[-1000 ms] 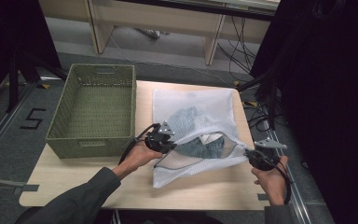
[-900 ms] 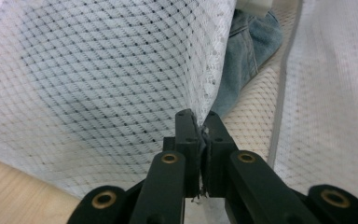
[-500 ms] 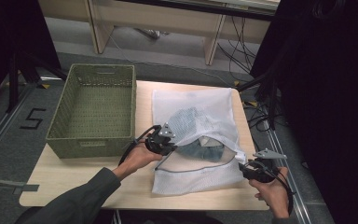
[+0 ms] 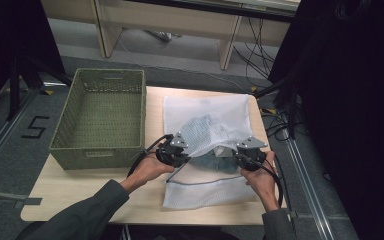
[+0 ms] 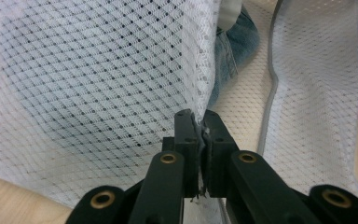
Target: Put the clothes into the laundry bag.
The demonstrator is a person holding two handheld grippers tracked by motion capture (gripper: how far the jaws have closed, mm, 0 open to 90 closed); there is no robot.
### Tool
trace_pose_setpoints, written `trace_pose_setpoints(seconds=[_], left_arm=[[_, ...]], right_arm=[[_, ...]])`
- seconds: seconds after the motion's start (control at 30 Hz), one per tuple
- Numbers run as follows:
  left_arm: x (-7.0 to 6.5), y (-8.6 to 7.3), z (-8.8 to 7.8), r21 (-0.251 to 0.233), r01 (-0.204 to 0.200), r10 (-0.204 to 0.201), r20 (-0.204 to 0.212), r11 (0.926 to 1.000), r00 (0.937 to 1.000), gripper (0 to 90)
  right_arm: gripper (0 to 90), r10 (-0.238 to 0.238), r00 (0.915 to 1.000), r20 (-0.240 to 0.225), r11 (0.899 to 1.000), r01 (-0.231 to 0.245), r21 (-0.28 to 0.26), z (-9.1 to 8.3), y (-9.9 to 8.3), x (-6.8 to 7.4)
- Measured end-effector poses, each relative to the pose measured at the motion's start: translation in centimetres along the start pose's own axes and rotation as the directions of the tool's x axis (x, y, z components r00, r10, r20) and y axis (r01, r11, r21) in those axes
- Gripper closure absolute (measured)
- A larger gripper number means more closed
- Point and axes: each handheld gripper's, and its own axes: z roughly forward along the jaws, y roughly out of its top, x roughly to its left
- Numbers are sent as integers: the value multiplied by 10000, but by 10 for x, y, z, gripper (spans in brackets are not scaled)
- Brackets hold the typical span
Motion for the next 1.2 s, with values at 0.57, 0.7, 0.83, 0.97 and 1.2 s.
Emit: trace_pose_setpoints(seconds=[0.57,0.7,0.83,0.97,1.2], left_arm=[[-8,-14,-4,480,-633,622,242,9968,9978,850],[-10,-19,-1,1074,-1009,966,443,9891,9943,847],[-9,-19,-1,1083,-1050,1003,478,9886,9938,836],[-10,-19,-7,694,-429,389,576,9967,9976,775],[-11,-20,-28,-3,642,-641,598,9979,9962,538]], right_arm=[[897,-15,9910,-1336,9906,197,1354,-36,-34,23],[896,-320,9884,-1485,9729,648,2218,-9,-44,33],[893,-280,9882,-1507,9643,664,2563,2,-51,29],[708,541,9875,-1482,9815,-253,1896,-9,-48,26],[633,-484,9863,-1579,9942,629,877,-11,-33,47]])
